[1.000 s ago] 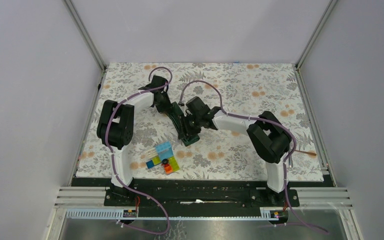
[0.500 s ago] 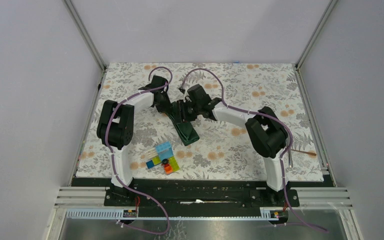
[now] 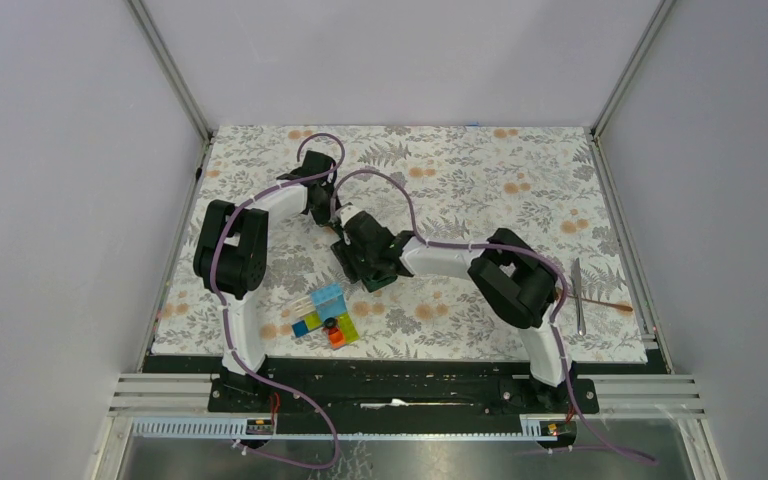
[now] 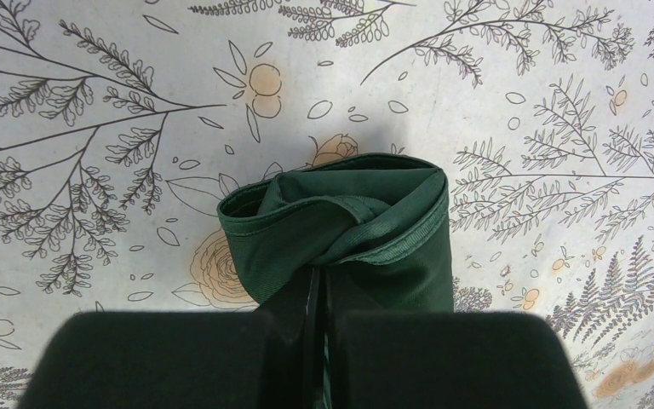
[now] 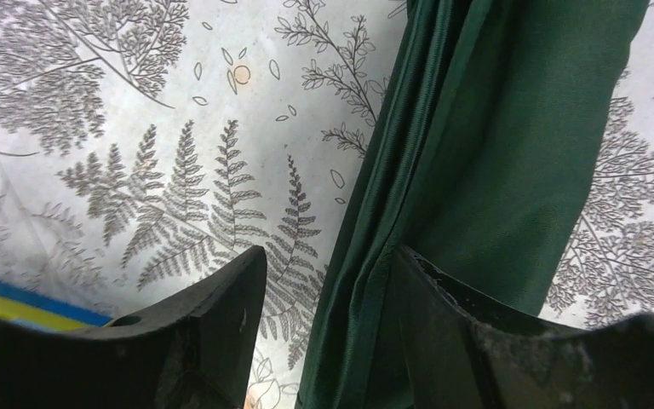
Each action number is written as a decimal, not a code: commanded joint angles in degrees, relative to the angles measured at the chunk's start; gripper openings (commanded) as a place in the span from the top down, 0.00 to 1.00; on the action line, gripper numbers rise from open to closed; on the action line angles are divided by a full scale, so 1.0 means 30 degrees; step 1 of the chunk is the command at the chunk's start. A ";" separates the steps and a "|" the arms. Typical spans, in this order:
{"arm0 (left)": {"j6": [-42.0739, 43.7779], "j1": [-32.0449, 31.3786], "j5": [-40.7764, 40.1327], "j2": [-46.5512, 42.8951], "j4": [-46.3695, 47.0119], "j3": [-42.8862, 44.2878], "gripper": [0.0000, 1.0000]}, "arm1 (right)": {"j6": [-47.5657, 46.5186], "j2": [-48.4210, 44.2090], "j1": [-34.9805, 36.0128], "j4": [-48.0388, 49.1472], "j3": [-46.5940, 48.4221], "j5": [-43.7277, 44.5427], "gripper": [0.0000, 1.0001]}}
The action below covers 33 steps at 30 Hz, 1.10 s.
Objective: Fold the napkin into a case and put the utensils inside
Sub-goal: Pick up the smaller rectangle-folded napkin from the center of the board.
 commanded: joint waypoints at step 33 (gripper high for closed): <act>0.1592 0.1839 0.6475 -0.5174 -0.3672 0.2396 0.51 | 0.2109 -0.2765 0.0130 0.4024 -0.3726 0.0407 1.00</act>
